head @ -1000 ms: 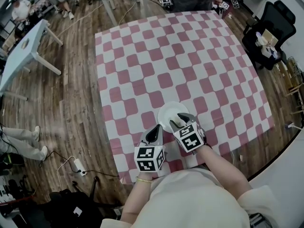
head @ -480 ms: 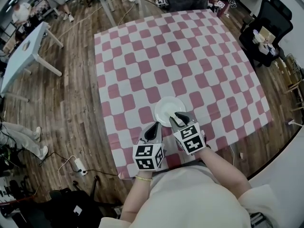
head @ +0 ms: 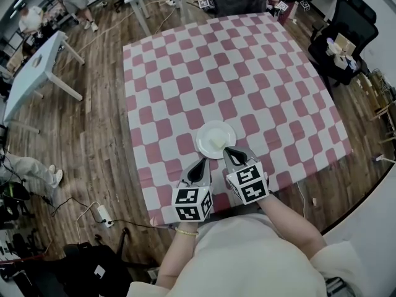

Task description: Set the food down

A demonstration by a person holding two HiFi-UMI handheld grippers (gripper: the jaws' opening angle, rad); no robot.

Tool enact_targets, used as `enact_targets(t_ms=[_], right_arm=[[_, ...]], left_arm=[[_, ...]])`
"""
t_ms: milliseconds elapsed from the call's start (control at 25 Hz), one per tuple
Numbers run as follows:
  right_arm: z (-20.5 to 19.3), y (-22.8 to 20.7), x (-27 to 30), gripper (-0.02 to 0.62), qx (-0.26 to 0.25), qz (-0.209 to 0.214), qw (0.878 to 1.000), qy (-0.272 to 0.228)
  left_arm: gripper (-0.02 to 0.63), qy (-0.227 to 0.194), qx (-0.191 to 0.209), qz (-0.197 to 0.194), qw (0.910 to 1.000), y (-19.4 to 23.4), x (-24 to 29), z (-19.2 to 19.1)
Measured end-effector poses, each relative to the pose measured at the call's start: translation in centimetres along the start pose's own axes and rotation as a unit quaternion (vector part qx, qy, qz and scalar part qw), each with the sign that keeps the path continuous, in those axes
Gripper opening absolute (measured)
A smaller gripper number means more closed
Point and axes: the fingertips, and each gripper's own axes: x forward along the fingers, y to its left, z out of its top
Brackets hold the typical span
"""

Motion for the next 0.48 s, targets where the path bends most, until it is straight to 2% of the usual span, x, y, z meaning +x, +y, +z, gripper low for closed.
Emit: enact_targets(t_ms=[480], right_arm=[[-0.3,0.4,-5.2,0.006,0.01,0.007,0.999,-0.042]], left_arm=[[0.0,-0.014,0.01,0.007,0.9998,-3.7,-2.4,-0.8]])
